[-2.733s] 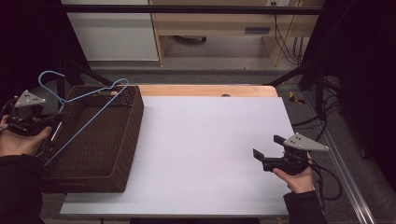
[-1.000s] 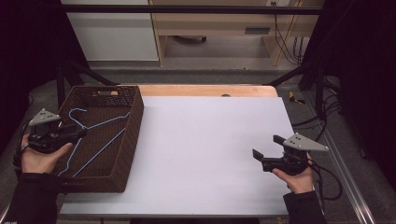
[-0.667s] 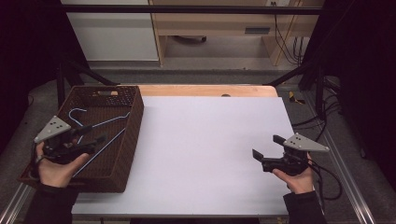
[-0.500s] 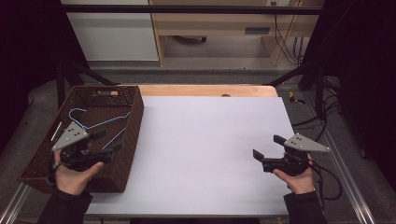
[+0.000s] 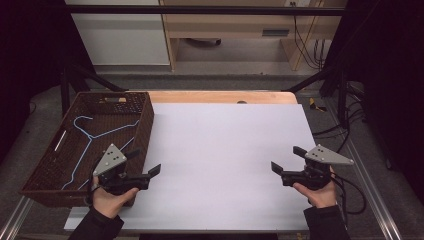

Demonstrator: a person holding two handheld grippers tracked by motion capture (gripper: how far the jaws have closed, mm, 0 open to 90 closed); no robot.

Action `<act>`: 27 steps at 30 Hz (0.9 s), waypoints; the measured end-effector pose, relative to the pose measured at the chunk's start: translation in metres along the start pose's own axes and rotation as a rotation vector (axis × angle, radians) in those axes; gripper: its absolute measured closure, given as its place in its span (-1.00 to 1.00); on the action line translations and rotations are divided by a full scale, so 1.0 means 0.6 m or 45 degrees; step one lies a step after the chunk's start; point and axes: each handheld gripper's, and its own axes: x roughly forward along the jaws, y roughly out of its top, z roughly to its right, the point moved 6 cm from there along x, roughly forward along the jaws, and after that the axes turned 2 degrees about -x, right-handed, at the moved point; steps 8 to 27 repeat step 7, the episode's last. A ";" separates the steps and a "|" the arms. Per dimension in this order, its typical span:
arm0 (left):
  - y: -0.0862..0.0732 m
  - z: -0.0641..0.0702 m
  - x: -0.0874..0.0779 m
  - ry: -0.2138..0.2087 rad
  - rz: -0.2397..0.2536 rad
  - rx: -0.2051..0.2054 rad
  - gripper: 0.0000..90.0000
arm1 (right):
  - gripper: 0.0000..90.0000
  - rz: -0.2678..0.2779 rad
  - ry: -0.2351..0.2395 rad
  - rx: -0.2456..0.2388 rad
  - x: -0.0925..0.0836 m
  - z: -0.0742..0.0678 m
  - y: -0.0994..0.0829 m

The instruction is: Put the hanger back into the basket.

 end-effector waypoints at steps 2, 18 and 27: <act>-0.007 -0.002 0.004 0.002 -0.017 -0.007 -0.76 | -0.87 -0.003 0.005 0.003 0.001 -0.001 -0.003; -0.018 -0.007 0.010 0.011 -0.026 -0.006 -0.76 | -0.87 -0.008 0.012 0.004 0.003 -0.003 -0.006; -0.018 -0.007 0.010 0.011 -0.026 -0.006 -0.76 | -0.87 -0.008 0.012 0.004 0.003 -0.003 -0.006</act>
